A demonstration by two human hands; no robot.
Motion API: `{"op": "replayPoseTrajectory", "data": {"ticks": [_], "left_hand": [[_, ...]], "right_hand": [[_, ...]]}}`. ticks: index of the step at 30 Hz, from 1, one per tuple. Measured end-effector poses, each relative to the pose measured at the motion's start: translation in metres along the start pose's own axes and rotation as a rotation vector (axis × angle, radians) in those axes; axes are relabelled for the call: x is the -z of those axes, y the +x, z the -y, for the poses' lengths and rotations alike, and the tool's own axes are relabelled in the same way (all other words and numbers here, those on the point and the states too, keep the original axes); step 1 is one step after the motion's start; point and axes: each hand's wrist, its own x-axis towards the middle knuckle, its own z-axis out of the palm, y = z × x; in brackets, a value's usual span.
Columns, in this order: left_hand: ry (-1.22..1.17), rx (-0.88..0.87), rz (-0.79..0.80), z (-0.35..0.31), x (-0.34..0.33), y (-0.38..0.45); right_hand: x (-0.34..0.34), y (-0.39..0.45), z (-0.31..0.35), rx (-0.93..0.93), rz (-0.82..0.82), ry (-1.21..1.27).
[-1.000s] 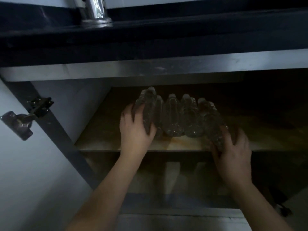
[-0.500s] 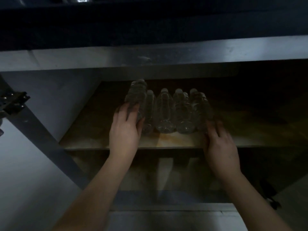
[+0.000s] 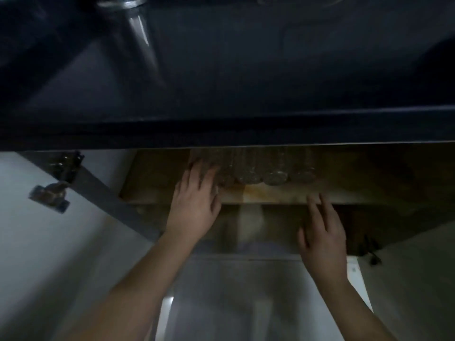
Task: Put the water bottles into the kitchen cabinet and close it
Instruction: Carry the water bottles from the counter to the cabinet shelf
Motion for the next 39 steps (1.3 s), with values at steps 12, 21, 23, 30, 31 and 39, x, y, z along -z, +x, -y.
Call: {"op": "replayPoseTrajectory", "data": {"ticks": [12, 21, 23, 30, 31, 39], "left_hand": [[0.053, 0.017, 0.645, -0.083, 0.190, -0.129], [-0.063, -0.310, 0.692, -0.128, 0.367, -0.183], [-0.151, -0.361, 0.726, -0.131, 0.394, -0.187], [-0.238, -0.484, 0.764, -0.155, 0.424, -0.206], [-0.236, -0.523, 0.757, -0.164, 0.428, -0.208], [-0.173, -0.874, 0.646, -0.283, 0.445, -0.215]], "right_hand": [[0.199, -0.116, 0.098, -0.040, 0.470, -0.160], [0.376, -0.164, 0.202, -0.058, 0.543, -0.246], [0.408, -0.174, 0.215, -0.077, 0.527, -0.266], [0.499, -0.217, 0.228, -0.241, 0.392, -0.322], [0.507, -0.224, 0.225, -0.270, 0.347, -0.342], [0.569, -0.267, 0.150, -0.510, 0.185, -0.420]]}}
